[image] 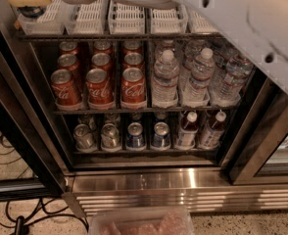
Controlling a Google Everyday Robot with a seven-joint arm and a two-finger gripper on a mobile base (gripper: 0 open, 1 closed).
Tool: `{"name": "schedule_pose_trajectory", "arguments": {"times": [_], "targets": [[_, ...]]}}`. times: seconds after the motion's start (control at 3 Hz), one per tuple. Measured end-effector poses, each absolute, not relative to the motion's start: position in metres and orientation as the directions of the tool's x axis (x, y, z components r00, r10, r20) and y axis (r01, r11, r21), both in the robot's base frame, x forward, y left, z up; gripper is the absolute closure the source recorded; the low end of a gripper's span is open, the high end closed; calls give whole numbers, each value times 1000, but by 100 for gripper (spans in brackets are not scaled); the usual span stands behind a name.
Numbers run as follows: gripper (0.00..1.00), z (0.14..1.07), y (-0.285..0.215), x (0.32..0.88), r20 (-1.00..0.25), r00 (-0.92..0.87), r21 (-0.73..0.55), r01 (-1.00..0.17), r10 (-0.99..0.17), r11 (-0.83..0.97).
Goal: Pick redbull can from top shelf of fridge
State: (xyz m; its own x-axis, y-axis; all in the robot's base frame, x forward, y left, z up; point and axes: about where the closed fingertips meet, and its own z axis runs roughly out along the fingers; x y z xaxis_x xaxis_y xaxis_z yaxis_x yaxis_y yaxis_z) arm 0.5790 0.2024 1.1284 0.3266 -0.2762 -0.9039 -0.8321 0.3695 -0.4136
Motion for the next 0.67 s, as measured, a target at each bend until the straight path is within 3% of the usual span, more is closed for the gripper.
{"name": "schedule_pose_trajectory", "arguments": {"times": [0.67], "targets": [[100, 1117, 142, 481, -901, 231, -368, -855, -367, 366]]}}
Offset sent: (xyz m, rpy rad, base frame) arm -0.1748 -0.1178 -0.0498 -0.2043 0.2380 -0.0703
